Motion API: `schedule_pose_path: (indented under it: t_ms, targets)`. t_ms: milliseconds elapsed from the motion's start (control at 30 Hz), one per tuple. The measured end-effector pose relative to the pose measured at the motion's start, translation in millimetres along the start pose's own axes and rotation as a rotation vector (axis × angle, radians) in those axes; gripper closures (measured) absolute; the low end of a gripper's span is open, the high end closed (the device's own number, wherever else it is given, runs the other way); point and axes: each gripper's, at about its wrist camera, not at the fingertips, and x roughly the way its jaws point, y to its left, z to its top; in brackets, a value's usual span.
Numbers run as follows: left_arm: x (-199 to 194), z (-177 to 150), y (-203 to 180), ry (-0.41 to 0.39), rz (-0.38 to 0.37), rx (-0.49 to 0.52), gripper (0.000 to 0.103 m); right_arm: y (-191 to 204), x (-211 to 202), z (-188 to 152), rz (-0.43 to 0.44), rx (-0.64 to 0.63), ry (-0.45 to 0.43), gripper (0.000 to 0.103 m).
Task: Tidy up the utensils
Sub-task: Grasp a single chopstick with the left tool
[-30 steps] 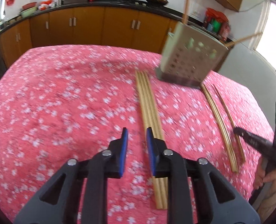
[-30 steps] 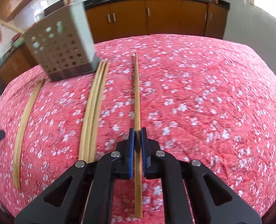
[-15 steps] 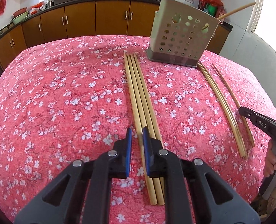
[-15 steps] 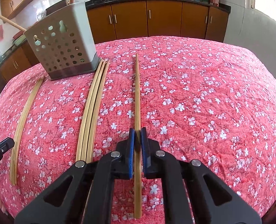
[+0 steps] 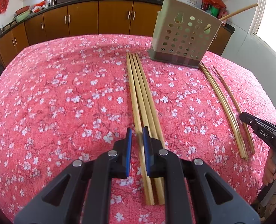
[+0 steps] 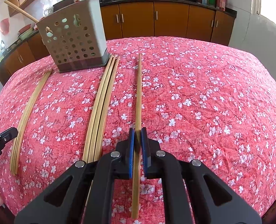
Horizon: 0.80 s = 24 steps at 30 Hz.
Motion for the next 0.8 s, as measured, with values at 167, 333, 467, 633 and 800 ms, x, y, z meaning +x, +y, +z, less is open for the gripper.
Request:
schedule_pose_path:
  t_ms: [167,333,467,633,800]
  targets:
    - [-1.5,-0.9,0.5,-0.015,0.021,0.01,0.093,3.7,-1.8,-5.7,-0.002,-0.021,-0.006,0.094]
    - [9.2,20.1,25.5,-0.024,0.096,-0.014,0.094,-0.7,3.3,-0.5,-0.012,-0.023,-0.016,0.095]
    - [19.3,40.9,56.5,-0.039,0.137,-0.069,0.094,-11.8,15.5,15.8,-0.046,0.0,-0.024,0.095]
    - [23.3,47.7,72.5,-0.063,0.116,-0.108,0.092,-28.0,29.4,31.7,-0.059,0.044,-0.039,0.095]
    - [23.2,46.9,82.4,-0.068,0.084,-0.132,0.092,-30.0,31.6,34.0,-0.054,0.048,-0.038,0.095]
